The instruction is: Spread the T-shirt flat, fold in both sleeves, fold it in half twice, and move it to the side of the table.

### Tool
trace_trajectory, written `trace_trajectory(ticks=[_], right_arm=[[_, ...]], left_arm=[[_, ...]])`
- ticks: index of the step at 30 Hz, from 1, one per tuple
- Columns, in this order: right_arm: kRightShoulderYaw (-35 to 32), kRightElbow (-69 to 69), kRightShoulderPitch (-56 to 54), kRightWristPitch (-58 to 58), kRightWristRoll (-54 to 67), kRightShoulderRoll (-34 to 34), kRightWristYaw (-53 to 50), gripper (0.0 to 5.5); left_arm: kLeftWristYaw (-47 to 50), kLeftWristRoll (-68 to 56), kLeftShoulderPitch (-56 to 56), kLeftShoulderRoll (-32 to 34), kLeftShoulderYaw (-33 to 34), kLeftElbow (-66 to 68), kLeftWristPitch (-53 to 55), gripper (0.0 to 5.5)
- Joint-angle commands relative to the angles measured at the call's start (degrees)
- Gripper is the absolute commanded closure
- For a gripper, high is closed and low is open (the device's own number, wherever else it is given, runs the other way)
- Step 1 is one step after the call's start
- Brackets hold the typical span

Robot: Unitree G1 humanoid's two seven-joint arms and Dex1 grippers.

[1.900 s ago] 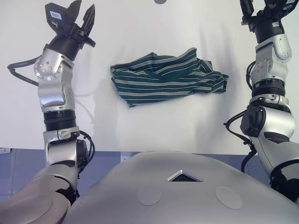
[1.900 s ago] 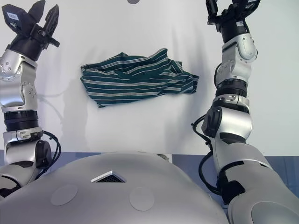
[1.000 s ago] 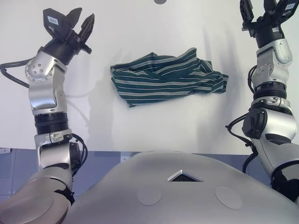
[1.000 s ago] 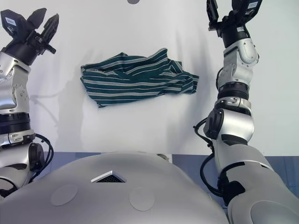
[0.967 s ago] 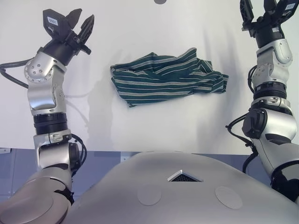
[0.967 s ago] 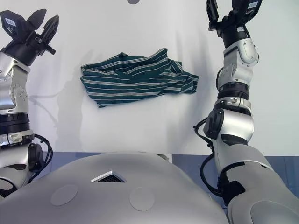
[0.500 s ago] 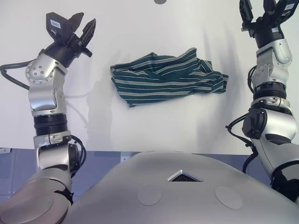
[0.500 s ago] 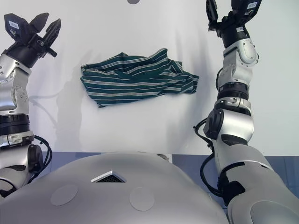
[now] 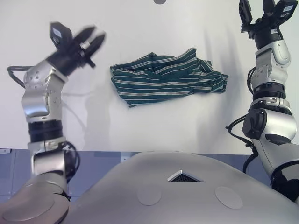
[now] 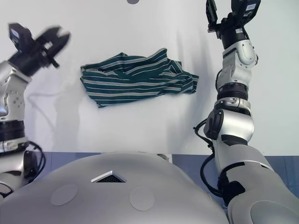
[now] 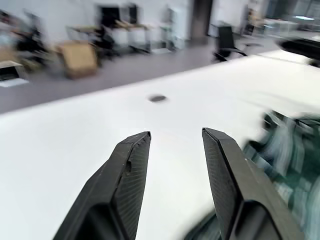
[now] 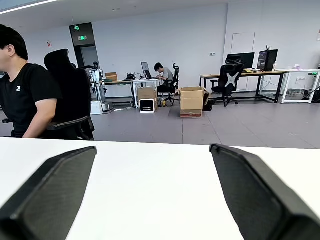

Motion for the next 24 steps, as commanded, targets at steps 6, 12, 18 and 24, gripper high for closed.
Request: trace_trajectory(ticks=[6,12,18,24], right_arm=[[0.9,0.5,0.0,-0.5,-1.2,0.1,-0.1,1.25],[1.2,0.8,-0.3,-0.7,-1.6,0.4,-0.2,1.25],[8.0,-8.6,6.5,17.1,1.4,-8.1,25.1,1.25],[14.9,-16.5,11.6,37.6,2.1,-23.1,49.6,1.25]], left_arm=[[-8.9,9.0,-2.2,8.0,-11.9,3.5,4.3,4.06],[-9.1,8.8,-2.1,7.1,-10.4,4.2,3.6,5.22],[-10.8,3.2,0.3,7.6,-5.9,-0.5,5.5,5.47],[-10.5,-0.7,2.5,7.5,-2.6,-4.6,7.1,5.47]])
